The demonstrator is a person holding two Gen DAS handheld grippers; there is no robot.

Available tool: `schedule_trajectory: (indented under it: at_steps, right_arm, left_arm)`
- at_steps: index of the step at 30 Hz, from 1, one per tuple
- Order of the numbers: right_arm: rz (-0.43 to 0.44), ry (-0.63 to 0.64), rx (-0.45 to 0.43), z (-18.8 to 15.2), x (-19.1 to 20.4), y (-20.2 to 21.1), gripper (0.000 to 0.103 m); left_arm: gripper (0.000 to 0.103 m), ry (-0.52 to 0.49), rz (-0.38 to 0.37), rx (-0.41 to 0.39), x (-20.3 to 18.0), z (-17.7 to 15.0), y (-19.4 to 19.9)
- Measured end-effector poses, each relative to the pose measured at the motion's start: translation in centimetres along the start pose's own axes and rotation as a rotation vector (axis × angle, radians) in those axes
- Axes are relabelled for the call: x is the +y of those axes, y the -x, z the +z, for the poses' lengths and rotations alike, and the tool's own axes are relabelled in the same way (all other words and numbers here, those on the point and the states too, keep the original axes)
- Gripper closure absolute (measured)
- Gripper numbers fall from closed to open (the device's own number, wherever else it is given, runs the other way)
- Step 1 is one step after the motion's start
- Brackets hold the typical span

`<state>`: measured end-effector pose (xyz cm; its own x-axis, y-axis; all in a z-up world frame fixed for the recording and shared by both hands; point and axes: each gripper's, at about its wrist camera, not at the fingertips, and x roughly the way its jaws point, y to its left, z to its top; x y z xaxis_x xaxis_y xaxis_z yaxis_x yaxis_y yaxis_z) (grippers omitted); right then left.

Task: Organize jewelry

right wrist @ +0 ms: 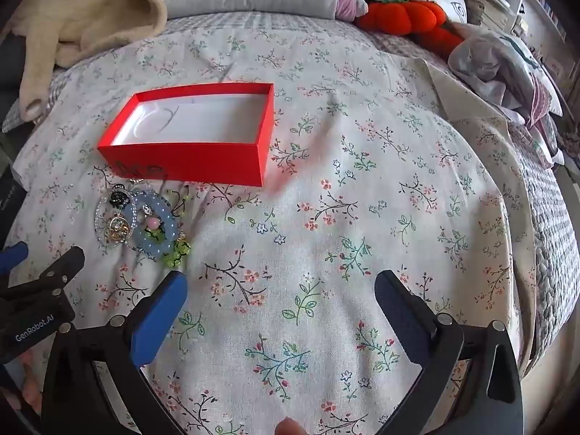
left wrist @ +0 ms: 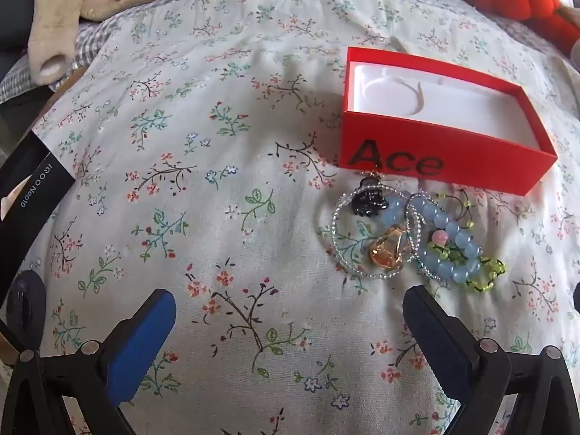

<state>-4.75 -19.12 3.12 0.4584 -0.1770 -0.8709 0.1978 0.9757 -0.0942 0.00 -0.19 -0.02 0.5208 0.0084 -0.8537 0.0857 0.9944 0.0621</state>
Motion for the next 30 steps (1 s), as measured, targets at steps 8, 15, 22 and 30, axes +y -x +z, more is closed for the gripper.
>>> schedule_trajectory:
  at_steps: [8, 15, 22, 30]
  right_arm:
    - [0.019, -0.022, -0.008, -0.5, -0.2, 0.4, 0.000]
    - [0.020, -0.021, -0.014, -0.7, -0.2, 0.6, 0.000]
    - [0.016, -0.030, -0.008, -0.5, 0.0, 0.2, 0.000]
    - [0.013, -0.036, -0.005, -0.5, 0.2, -0.1, 0.000]
  left_arm:
    - [0.000, 0.021, -0.051, -0.011, 0.2, -0.1, 0.6]
    - [0.000, 0.010, -0.038, -0.016, -0.5, 0.2, 0.9]
    - [0.000, 0.002, -0.030, -0.032, -0.7, 0.2, 1.3]
    - [0.000, 0.000, -0.032, -0.036, -0.6, 0.0, 1.3]
